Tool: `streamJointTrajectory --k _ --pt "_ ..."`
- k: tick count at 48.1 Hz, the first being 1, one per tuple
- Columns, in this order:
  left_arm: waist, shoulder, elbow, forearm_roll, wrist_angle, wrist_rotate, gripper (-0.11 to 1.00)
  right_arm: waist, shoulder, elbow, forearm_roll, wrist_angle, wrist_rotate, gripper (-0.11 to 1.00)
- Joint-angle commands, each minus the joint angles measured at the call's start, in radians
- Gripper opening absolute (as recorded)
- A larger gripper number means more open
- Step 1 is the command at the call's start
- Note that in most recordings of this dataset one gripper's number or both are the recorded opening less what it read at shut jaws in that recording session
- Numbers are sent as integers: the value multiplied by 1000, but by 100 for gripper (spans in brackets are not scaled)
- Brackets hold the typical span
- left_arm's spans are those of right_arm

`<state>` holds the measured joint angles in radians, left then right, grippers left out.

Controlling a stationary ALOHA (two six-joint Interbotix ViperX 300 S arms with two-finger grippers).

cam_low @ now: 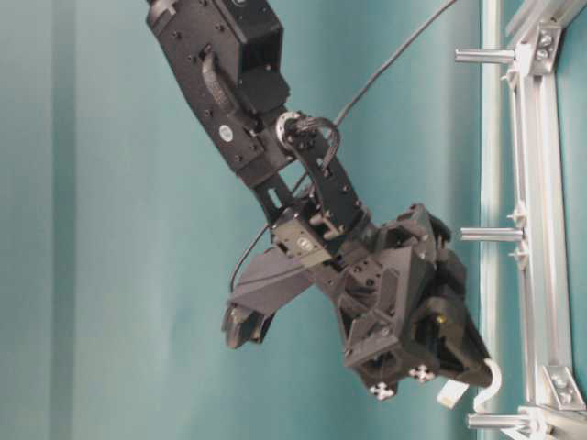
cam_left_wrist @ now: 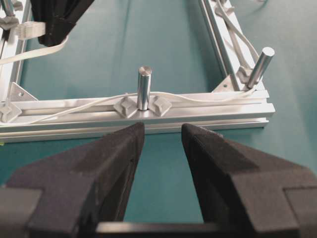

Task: Move the cable alternately left and right between 8 pins so it hooks onto each one.
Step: 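Drag the cable rightward along the top rail past the top pins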

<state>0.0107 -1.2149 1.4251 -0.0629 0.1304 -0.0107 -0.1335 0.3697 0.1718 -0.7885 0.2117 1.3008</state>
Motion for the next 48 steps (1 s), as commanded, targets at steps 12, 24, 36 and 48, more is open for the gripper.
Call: streamJointTrajectory --k 12,24,36,48 --pt "-2 6 -12 2 -5 -3 50 6 -225 206 -5 132 -3 9" --pt "-2 -71 -3 2 14 0 50 3 -276 270 -14 91 -48 9" --pt "-2 -193 -8 2 74 -2 49 -25 -396 374 -17 81 -140 9" --pt "-2 -193 -11 2 78 -2 50 -164 -483 494 -17 -61 -163 9"
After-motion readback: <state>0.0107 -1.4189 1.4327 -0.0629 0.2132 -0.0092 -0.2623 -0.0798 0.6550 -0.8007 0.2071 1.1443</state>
